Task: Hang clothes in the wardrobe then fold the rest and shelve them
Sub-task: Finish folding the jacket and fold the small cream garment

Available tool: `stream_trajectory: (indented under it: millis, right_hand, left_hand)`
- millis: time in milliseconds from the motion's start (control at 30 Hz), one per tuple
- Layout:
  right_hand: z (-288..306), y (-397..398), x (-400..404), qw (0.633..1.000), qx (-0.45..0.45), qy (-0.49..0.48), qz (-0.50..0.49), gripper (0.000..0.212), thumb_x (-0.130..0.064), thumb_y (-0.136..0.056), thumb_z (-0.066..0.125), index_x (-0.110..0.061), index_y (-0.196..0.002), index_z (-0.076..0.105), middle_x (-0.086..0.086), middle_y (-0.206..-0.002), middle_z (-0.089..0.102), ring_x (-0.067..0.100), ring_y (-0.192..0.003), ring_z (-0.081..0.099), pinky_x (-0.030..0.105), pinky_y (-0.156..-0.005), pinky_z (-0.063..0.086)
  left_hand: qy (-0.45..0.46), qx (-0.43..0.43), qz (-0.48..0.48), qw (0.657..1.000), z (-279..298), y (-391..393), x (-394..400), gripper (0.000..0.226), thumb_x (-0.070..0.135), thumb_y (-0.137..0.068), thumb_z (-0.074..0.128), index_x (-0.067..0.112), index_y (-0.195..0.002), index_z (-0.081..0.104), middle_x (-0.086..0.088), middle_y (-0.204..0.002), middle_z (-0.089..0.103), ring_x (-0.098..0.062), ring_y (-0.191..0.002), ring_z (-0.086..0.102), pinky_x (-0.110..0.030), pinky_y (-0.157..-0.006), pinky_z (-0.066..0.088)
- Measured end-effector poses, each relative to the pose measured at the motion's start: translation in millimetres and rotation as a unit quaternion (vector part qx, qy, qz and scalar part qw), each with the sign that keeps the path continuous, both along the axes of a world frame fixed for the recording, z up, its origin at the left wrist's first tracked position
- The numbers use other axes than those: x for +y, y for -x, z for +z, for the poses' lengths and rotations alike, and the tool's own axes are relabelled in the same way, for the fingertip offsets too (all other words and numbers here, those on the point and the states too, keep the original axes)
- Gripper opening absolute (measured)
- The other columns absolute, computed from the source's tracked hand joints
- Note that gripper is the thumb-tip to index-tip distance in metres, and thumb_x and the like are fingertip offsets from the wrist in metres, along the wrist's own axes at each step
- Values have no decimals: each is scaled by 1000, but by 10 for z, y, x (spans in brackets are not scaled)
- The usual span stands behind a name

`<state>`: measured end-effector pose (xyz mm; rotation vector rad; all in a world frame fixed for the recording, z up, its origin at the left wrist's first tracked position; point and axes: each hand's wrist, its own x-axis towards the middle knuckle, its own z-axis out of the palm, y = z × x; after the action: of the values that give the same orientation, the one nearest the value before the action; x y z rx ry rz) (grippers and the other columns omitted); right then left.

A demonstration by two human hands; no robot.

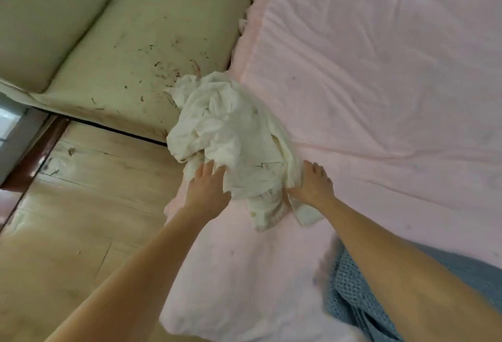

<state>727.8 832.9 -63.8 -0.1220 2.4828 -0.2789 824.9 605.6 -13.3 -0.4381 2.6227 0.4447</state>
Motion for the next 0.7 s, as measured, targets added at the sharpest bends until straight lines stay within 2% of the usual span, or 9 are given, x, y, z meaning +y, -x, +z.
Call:
stream_trajectory:
  millis: [67,100,133,200,300,400,467,567,700]
  right_hand:
    - [-213,90,-109,999,-29,12,-40,107,-51,-80,68,-14,-152,-2,15,-158,13,32,-147,9,45,-117,11]
    - [-265,122,-139,996,-42,34,-76,112,-50,-79,70,-14,-152,-6,15,-157,19,32,-146,15,46,-117,11]
    - [-346,138,-194,991,-57,61,-108,110,-46,-78,72,-14,-153,-2,16,-152,30,32,-141,28,45,-115,19]
    - [-393,141,-289,987,-55,105,-108,76,-37,-85,67,-12,-146,30,15,-135,52,33,-122,52,38,-99,41]
    - [-202,75,-384,977,-35,198,-64,24,-25,-91,60,-9,-109,65,10,-103,69,27,-94,64,31,-74,45]
    - [164,20,-290,939,-33,306,-154,19,-21,-91,63,-5,-101,68,5,-90,69,21,-84,65,31,-72,49]
    - [445,34,-132,923,-14,326,-204,25,-26,-93,61,-1,-95,67,4,-82,67,18,-76,64,27,-65,47]
    - [904,67,172,903,25,333,-269,27,-32,-97,53,-5,-99,60,2,-88,62,10,-73,57,20,-60,42]
    - [1541,114,640,787,23,434,-438,27,-38,-99,48,-16,-110,61,-2,-101,66,8,-91,61,22,-76,46]
  left_hand:
    - [3,-11,-16,1000,-213,131,-69,86,40,-91,60,24,-153,3,-11,-160,2,-33,-148,-4,-46,-119,16]
    - [-12,-9,-6,1000,-283,188,-48,97,44,-89,62,25,-153,-8,-11,-161,1,-33,-148,-5,-48,-119,12]
    - [-42,-9,18,999,-400,242,-37,106,47,-86,65,25,-151,-16,-11,-161,3,-33,-148,-2,-50,-119,9]
    - [-142,6,121,983,-577,340,5,116,44,-81,71,25,-150,-21,-9,-159,16,-31,-146,17,-52,-117,13]
    - [-228,52,284,930,-703,460,-3,85,24,-89,65,18,-154,11,-10,-146,43,-32,-132,43,-43,-108,36]
    - [-245,78,355,899,-589,531,-53,35,18,-95,56,4,-127,56,-15,-115,63,-35,-111,58,-36,-86,46]
    - [-307,92,419,849,-335,556,-23,25,23,-97,53,5,-111,62,-8,-95,63,-30,-96,62,-32,-74,48]
    - [-400,103,471,780,148,609,78,27,38,-93,59,12,-100,63,-4,-92,66,-25,-90,64,-36,-78,54]
    - [-497,93,472,722,763,718,271,33,44,-88,64,12,-97,66,-9,-97,71,-22,-85,68,-34,-70,55]
